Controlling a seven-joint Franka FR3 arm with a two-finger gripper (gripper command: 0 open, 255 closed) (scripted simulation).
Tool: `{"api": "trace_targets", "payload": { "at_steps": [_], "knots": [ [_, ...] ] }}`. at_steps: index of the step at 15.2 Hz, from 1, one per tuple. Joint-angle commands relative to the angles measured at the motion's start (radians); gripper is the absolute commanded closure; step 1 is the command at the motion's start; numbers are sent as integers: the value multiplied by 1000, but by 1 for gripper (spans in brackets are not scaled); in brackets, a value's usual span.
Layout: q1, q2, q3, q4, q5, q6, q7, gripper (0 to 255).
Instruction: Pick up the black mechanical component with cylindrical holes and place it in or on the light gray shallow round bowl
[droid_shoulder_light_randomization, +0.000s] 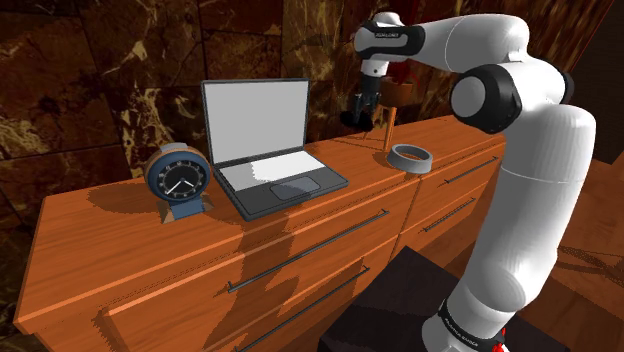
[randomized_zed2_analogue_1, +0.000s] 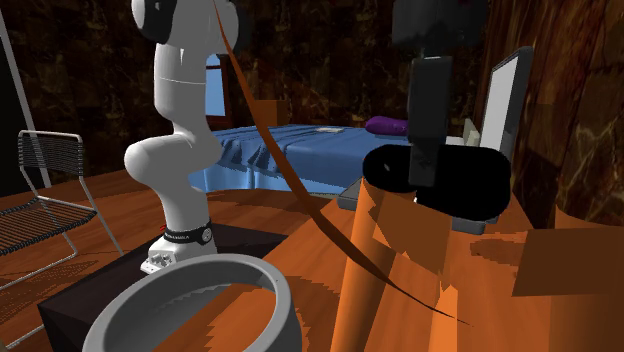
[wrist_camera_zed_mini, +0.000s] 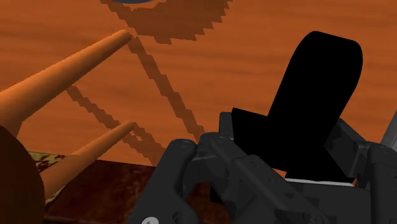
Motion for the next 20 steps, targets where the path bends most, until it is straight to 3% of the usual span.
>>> {"api": "trace_targets", "payload": {
  "at_steps": [1, 8, 16, 20],
  "knots": [
    [-17, -38, -15, -44, -10, 7, -34, 255],
    [-78, -157, -72, -183, -46, 31, -157, 255],
    [-160, -233, -152, -257, -75, 32, -316, 255],
    [-167, -241, -158, -305, -79, 73, -329, 255]
  ]
}}
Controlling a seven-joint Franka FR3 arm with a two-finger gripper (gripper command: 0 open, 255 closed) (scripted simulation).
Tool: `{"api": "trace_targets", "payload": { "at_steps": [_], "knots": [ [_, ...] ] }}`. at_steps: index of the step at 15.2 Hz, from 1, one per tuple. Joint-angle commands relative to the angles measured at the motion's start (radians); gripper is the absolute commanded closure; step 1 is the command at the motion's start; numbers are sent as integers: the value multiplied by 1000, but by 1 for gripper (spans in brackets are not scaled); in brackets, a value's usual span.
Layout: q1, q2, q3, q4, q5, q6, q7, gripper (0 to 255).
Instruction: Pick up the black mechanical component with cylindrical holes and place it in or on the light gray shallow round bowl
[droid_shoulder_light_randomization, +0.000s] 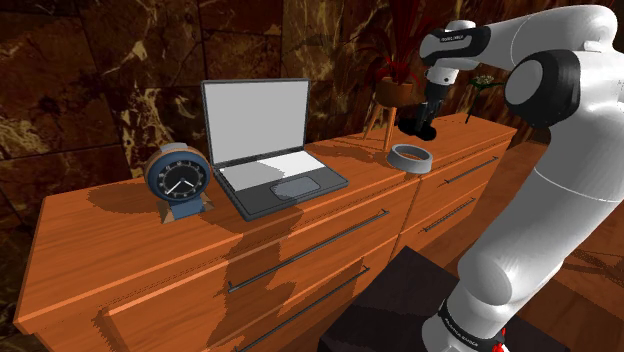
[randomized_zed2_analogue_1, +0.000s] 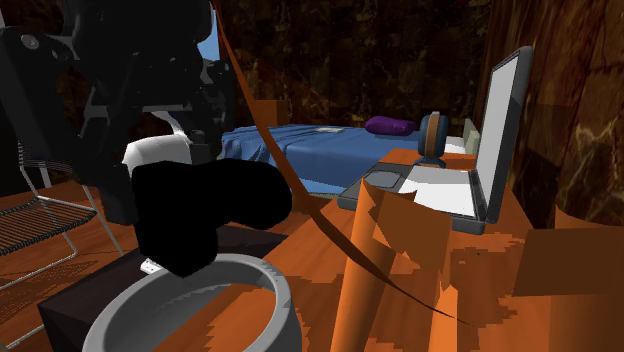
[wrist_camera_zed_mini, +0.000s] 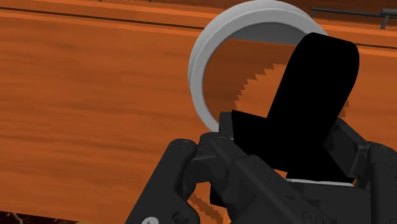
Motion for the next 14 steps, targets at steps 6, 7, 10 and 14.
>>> {"api": "trace_targets", "payload": {
  "at_steps": [6, 7, 10, 14],
  "knots": [
    [-1, -3, -1, -98, -1, 96, -4, 255],
    [-1, -2, -1, -111, -1, 110, -5, 255],
    [-2, 1, -2, -148, 1, 149, -7, 255],
    [-2, 5, -2, -175, 4, 179, -9, 255]
  ]
}}
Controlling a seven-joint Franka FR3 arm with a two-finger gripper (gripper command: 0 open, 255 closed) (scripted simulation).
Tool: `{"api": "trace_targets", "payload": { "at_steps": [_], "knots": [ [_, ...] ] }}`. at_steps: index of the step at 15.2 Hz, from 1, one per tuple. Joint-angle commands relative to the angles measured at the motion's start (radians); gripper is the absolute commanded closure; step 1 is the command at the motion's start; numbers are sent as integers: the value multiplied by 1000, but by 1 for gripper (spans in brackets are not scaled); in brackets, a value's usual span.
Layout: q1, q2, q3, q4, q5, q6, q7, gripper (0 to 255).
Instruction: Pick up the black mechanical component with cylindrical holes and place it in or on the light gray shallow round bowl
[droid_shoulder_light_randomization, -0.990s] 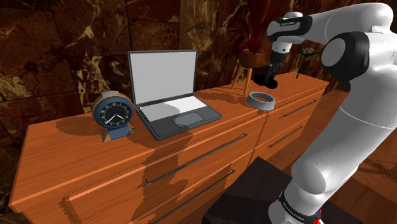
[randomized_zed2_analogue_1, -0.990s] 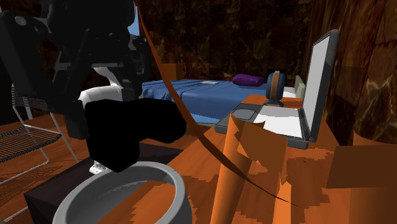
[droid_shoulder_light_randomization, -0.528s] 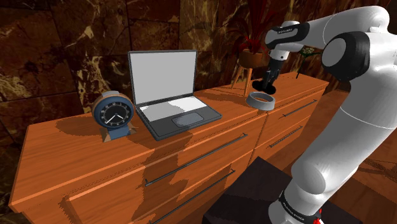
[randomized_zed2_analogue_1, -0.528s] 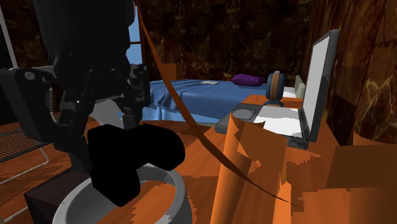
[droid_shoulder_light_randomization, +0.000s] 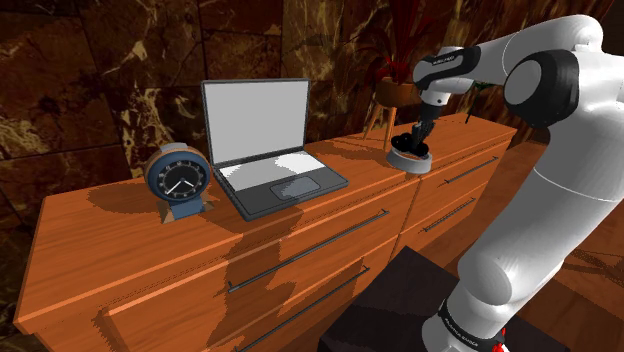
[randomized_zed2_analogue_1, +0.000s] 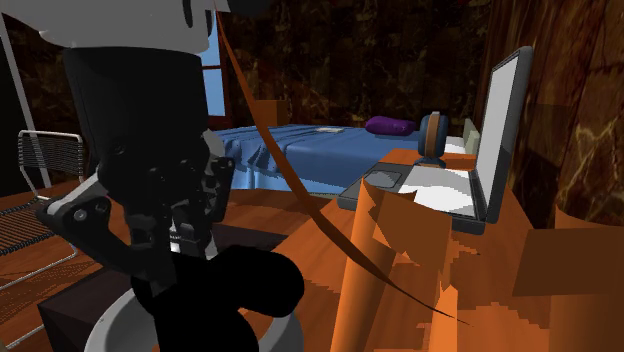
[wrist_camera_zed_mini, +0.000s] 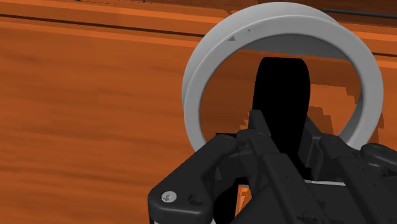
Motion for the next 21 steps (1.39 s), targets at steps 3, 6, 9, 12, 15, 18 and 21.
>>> {"api": "trace_targets", "payload": {
  "at_steps": [3, 6, 9, 12, 15, 18, 21],
  "knots": [
    [0, 1, 0, -2, 1, 3, 0, 255],
    [0, 1, 0, -2, 1, 3, 0, 255],
    [0, 1, 0, -2, 1, 3, 0, 0],
    [0, 1, 0, -2, 1, 3, 0, 0],
    [1, -9, 1, 89, -5, -97, 4, 0],
    [1, -9, 1, 115, -5, -123, 4, 0],
    [1, -9, 1, 115, -5, -123, 4, 0]
  ]
}}
